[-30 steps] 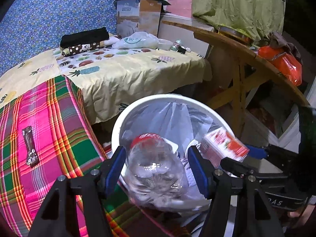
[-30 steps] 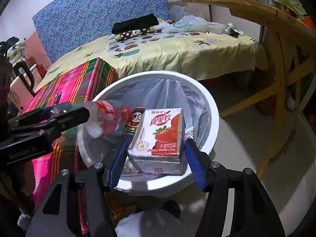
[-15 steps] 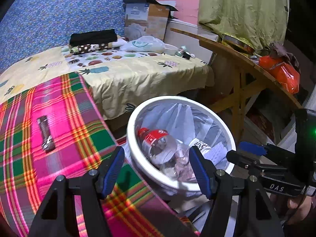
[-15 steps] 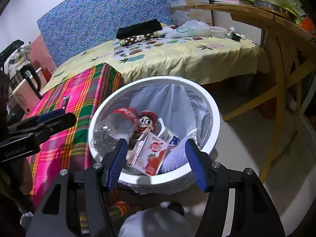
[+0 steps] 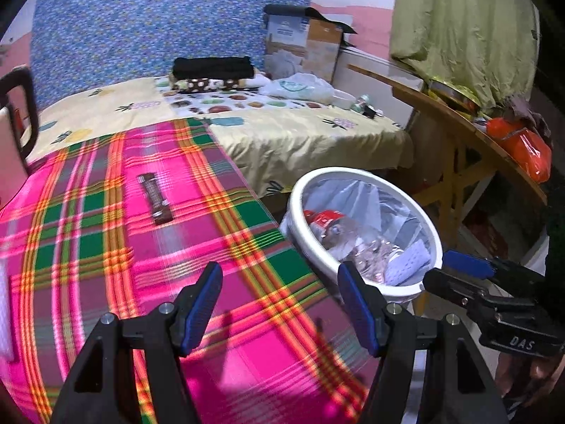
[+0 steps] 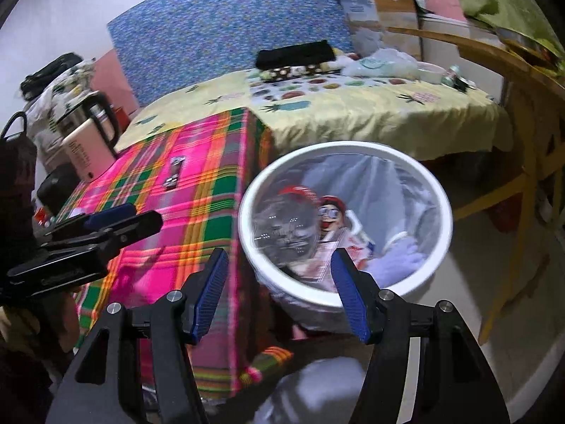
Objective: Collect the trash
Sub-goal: 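Move both open tools back over the table toward the wrapper and foam net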
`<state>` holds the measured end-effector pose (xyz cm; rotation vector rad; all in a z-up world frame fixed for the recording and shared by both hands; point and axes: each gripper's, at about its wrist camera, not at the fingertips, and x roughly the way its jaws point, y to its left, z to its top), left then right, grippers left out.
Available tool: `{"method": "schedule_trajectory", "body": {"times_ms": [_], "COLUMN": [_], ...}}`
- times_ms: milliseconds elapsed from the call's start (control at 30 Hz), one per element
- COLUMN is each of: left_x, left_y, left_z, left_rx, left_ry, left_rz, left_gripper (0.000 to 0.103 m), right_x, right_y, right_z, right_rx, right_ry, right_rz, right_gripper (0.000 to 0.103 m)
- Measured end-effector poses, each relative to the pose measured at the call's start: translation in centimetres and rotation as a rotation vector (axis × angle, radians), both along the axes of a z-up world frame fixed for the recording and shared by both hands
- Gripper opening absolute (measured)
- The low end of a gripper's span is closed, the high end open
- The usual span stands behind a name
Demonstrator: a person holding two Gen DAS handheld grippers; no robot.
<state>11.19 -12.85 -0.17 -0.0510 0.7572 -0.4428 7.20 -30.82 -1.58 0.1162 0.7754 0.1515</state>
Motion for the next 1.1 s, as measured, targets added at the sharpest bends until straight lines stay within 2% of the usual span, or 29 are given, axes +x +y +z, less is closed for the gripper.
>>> {"method": "schedule_trajectory", "body": {"times_ms": [500,1100], "left_x": [-2.9,-3.8], "left_y": [5.8,11.9], "left_z": [-0.7,-1.7], "left_rx": [0.030,0.058], "left_ry": [-0.006,0.020], "left_rz": [0.166,0.355], "left_gripper": [0.069,0.070], "right_x": [-0.5,0.7], "right_y": [4.4,8.9], "right_z": [0.4,0.4], "right_rx": [0.006,-0.007], "right_ry": [-0.043,-0.011], "right_rz": [0.130,0.239], "right_gripper": [0.062,0.062]}}
